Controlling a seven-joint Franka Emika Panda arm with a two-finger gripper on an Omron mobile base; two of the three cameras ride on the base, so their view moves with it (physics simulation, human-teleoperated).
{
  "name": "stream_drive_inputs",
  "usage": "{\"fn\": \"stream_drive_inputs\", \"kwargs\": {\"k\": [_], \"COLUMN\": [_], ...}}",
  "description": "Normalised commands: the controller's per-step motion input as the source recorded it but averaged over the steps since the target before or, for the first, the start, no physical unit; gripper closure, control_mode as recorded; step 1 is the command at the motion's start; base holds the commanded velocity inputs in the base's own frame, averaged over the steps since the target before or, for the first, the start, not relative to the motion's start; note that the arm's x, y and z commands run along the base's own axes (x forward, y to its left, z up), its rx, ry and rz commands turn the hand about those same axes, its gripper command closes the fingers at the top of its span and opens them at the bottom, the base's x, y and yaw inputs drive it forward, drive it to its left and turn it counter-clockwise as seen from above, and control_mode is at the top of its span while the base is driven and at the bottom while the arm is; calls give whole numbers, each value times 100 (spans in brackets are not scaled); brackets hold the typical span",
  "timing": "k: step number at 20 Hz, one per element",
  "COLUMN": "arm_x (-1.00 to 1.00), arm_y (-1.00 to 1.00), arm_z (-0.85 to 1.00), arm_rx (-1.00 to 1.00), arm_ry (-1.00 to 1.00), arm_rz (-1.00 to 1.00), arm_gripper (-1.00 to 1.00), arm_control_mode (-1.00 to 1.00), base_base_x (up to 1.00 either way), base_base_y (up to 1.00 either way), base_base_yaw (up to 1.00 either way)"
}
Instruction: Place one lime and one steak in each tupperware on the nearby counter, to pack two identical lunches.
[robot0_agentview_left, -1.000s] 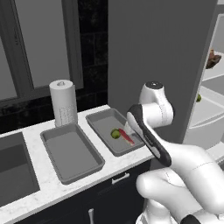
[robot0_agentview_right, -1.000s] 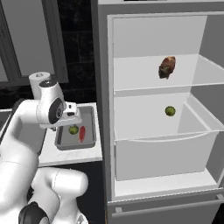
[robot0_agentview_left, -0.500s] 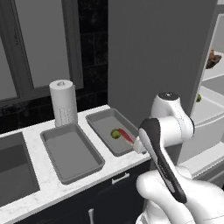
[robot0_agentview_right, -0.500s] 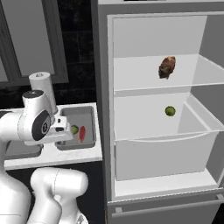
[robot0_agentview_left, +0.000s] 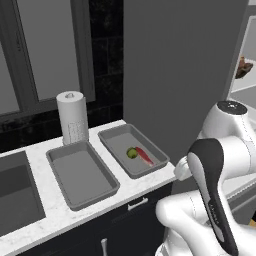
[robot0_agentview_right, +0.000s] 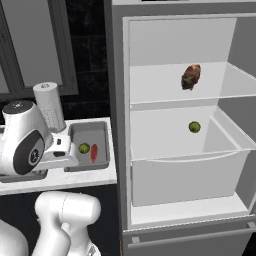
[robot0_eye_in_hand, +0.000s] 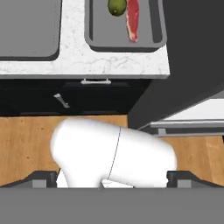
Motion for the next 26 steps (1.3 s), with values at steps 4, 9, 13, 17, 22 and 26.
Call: {"fn": "stream_drive_inputs", "kwargs": {"k": [4, 9, 13, 17, 22, 26], "arm_x": [-5, -6, 0, 0, 0, 0], "arm_y": [0, 0, 0, 0, 0, 0], "arm_z": [1, 0, 0, 0, 0, 0], "arm_rx": [0, 0, 0, 0, 0, 0], "arm_ry": [-1, 0, 0, 0, 0, 0], "arm_rz": [0, 0, 0, 0, 0, 0], "arm_gripper": [-100, -100, -100, -100, -100, -100], "arm_control_mode": [-100, -100, 100, 100, 100, 100], "base_base_x": [0, 0, -93, -96, -5, 32], "base_base_y": [0, 0, -26, -59, -91, -83], "base_base_yaw": [0, 0, -21, -37, -19, 9]}}
